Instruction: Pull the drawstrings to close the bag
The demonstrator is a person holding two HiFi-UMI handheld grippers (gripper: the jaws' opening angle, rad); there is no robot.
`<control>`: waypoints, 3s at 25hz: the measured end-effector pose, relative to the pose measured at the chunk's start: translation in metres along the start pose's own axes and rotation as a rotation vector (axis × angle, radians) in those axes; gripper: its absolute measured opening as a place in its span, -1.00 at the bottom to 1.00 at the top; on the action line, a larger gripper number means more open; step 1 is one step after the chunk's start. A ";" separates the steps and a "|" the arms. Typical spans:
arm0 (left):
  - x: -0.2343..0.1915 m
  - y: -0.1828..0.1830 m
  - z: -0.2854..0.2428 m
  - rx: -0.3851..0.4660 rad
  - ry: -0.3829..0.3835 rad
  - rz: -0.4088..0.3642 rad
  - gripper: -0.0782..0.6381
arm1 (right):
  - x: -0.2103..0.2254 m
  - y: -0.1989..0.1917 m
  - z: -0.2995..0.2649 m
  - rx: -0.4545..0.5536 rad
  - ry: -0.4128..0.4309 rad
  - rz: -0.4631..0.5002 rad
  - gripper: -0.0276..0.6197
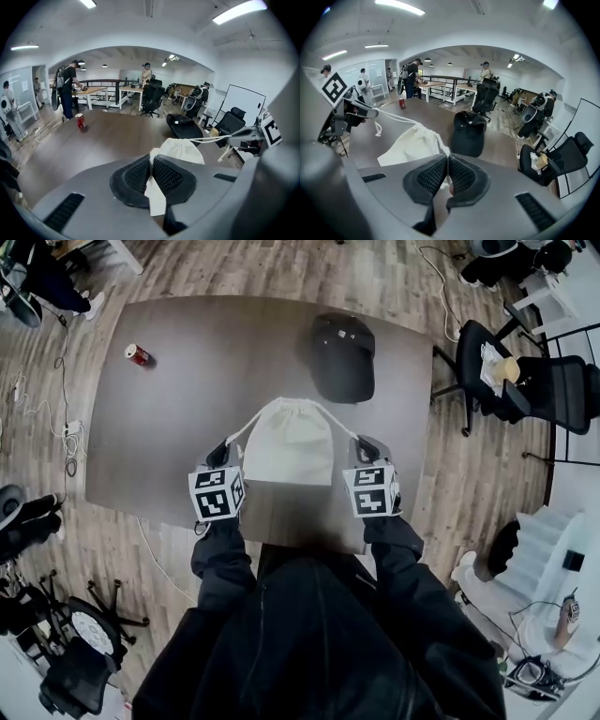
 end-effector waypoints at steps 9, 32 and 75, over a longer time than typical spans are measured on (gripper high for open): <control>0.026 -0.037 -0.059 -0.148 -0.115 -0.096 -0.69 | -0.067 -0.023 -0.060 -0.077 0.195 -0.043 -0.83; 0.060 -0.031 -0.018 -0.029 -0.166 -0.036 -0.10 | -0.081 -0.012 -0.018 0.081 0.333 -0.107 -0.01; 0.196 0.126 0.170 0.559 -0.012 -0.166 -0.70 | -0.034 0.116 0.205 0.666 0.223 -0.009 -0.85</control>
Point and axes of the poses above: the fingertips, and each gripper's own axes: z backward along the fingers, x to its right, y out of its top, the point moved 4 cm from there along z, backward along the fingers, and after that the axes turned 4 degrees about -z, right-handed, at the moved point
